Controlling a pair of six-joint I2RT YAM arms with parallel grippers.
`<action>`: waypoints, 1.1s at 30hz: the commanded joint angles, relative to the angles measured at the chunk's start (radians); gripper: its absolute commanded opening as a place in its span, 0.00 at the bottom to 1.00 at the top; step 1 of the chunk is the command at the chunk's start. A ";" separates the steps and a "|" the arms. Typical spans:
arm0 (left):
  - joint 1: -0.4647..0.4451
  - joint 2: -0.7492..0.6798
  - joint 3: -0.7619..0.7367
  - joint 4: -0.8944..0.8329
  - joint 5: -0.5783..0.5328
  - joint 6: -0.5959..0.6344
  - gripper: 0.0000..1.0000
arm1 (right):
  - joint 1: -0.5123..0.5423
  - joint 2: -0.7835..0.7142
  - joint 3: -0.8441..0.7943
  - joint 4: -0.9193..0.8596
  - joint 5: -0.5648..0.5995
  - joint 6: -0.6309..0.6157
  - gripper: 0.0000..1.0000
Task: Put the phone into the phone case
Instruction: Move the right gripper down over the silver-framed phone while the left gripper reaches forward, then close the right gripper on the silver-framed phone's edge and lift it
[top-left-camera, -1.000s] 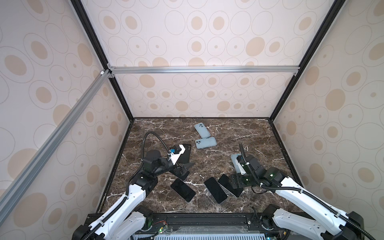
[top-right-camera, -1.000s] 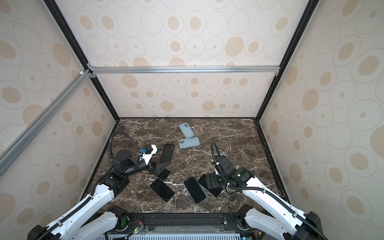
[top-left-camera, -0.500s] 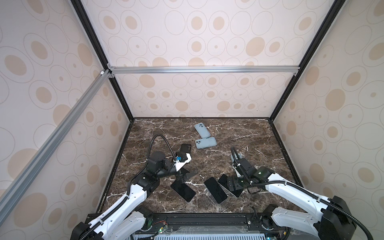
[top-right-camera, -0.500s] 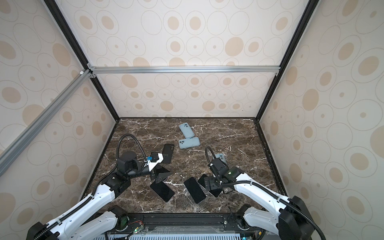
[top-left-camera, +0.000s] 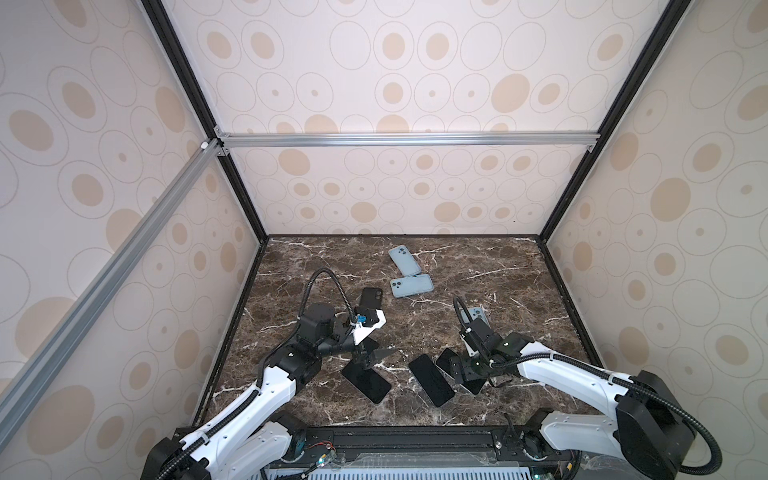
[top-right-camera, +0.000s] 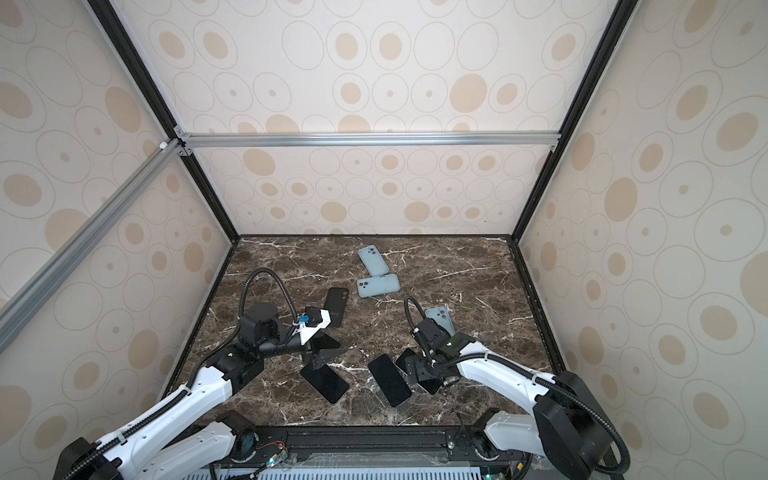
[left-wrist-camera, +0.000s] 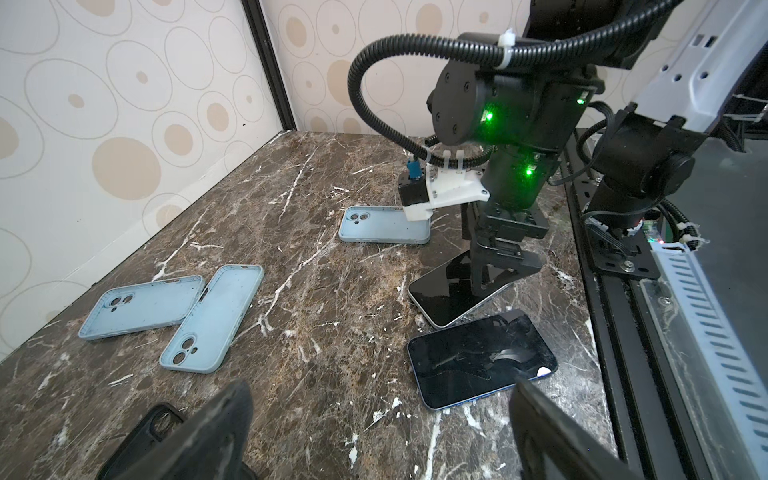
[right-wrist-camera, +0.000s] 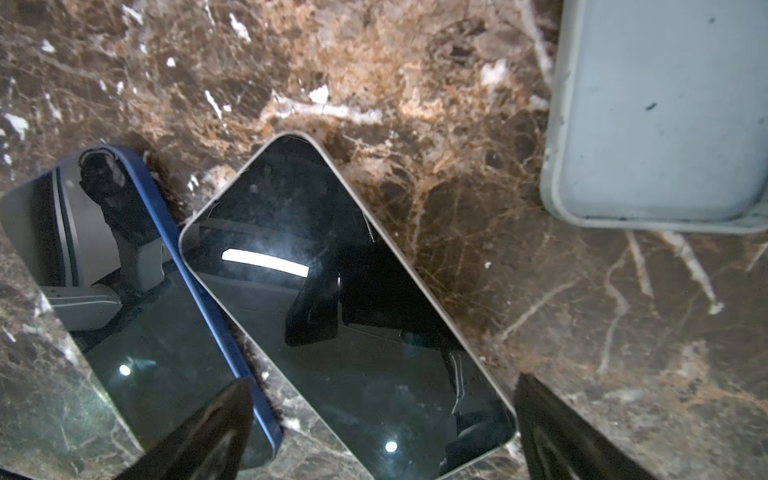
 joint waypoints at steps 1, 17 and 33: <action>-0.011 0.000 0.015 -0.017 -0.005 0.038 0.97 | 0.008 0.011 -0.011 0.001 -0.001 -0.001 1.00; -0.028 0.003 0.018 -0.028 -0.018 0.042 0.97 | 0.035 0.047 -0.017 -0.013 -0.040 0.029 1.00; -0.035 0.002 0.015 -0.037 -0.036 0.049 0.97 | 0.096 0.079 0.046 -0.063 0.028 0.035 0.99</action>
